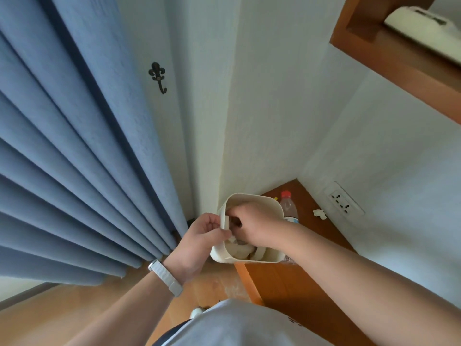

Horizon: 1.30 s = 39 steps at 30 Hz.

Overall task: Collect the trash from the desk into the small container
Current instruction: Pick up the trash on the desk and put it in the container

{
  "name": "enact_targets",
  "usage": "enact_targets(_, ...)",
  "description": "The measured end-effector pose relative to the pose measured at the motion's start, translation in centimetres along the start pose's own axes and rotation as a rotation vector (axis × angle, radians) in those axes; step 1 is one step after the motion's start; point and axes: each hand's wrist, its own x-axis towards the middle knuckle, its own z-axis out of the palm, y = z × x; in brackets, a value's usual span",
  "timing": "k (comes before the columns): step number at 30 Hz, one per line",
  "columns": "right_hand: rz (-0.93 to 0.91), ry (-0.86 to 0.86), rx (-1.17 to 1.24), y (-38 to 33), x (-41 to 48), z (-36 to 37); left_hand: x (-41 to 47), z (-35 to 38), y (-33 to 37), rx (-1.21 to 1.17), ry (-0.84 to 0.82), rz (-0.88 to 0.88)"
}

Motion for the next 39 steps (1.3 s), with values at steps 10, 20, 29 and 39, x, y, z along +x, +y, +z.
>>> enact_targets(10, 0.094, 0.474, 0.466, 6.8, -5.5, -3.6, 0.3, -0.8, 0.2, -0.076, 0.079, -0.04)
enact_targets(20, 0.68, 0.189, 0.089, 25.0, -5.9, 7.4, 1.4, 1.6, 0.0, -0.075, 0.074, -0.059)
enact_targets(29, 0.612, 0.331, 0.139, 27.5, -4.2, 10.6, 2.2, 3.4, 0.3, -0.023, 0.094, -0.06)
enact_targets(39, 0.643, 0.464, 0.529, 22.2, -6.5, 7.4, 2.2, 3.4, 0.3, -0.018, 0.083, -0.066)
